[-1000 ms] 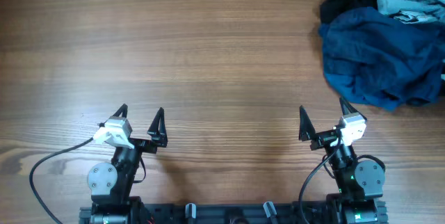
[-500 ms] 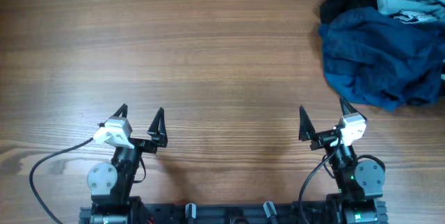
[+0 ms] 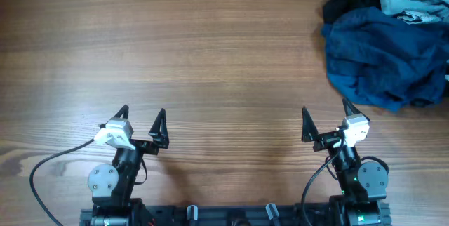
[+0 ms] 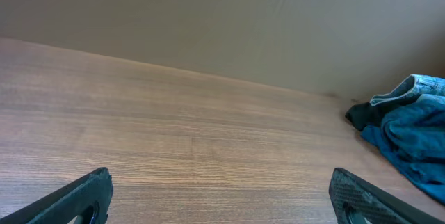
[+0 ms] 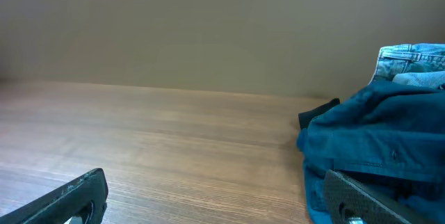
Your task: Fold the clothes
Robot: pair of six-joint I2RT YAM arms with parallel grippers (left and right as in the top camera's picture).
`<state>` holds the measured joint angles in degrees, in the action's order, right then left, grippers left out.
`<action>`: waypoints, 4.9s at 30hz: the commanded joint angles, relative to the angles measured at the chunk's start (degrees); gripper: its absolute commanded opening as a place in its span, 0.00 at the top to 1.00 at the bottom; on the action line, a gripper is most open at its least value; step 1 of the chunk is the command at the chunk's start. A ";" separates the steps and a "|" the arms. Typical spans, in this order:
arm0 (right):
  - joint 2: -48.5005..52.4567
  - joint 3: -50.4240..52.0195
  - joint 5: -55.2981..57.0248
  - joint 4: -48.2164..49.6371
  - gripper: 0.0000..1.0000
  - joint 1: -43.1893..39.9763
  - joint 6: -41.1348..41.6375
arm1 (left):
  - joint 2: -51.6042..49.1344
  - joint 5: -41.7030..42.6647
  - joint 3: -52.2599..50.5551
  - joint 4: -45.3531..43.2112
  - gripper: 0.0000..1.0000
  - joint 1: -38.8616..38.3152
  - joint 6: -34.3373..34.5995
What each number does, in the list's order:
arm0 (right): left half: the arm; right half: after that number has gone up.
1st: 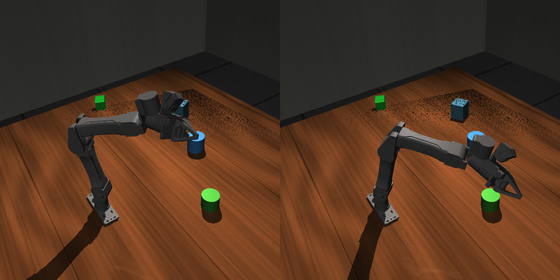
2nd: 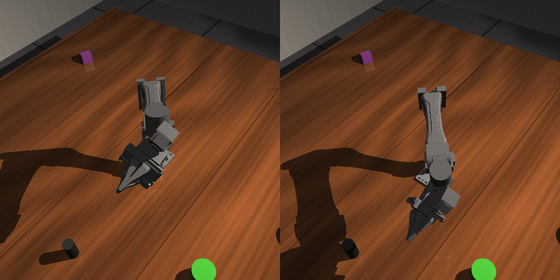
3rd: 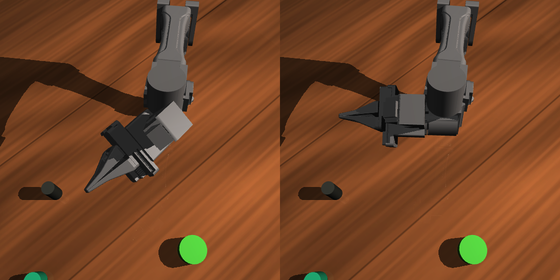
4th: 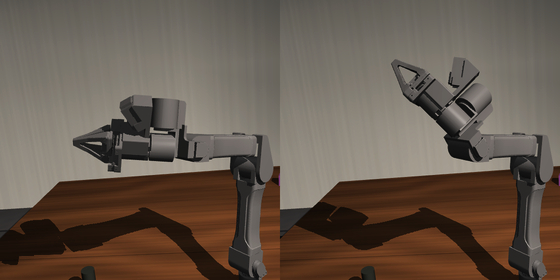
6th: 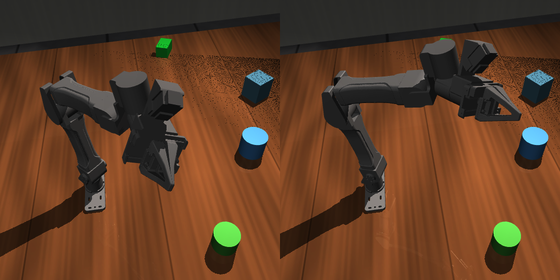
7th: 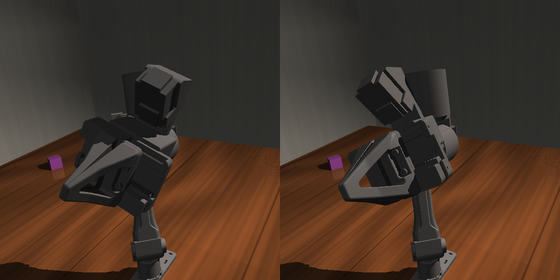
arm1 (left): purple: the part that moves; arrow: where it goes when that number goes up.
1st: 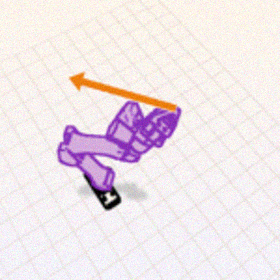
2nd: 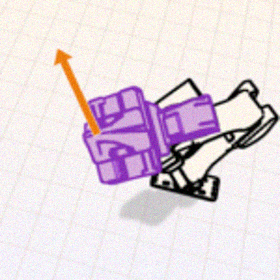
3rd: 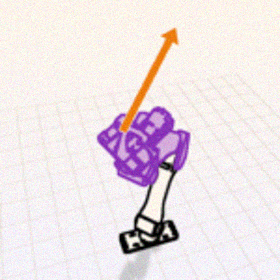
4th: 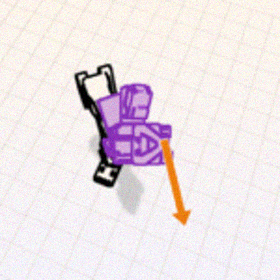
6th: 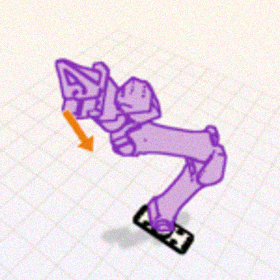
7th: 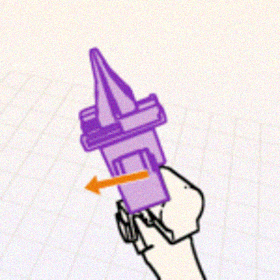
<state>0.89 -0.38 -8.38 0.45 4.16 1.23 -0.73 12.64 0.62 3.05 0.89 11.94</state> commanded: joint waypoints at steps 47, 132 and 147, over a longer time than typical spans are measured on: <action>39.17 -42.23 -13.81 -4.20 0.00 -0.33 16.76 | -46.49 13.09 52.43 21.38 0.00 0.39 6.40; 79.47 -109.77 -37.07 -11.91 0.96 -23.04 37.97 | -74.05 18.18 70.23 29.35 0.24 -4.55 8.24; 79.52 -110.77 -45.22 -12.96 0.96 -11.13 37.81 | -70.62 18.36 70.23 32.24 0.00 -11.50 -0.02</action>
<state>80.82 -109.30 -47.53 -12.67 -7.16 38.37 -70.65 31.31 70.04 36.82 -10.46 13.63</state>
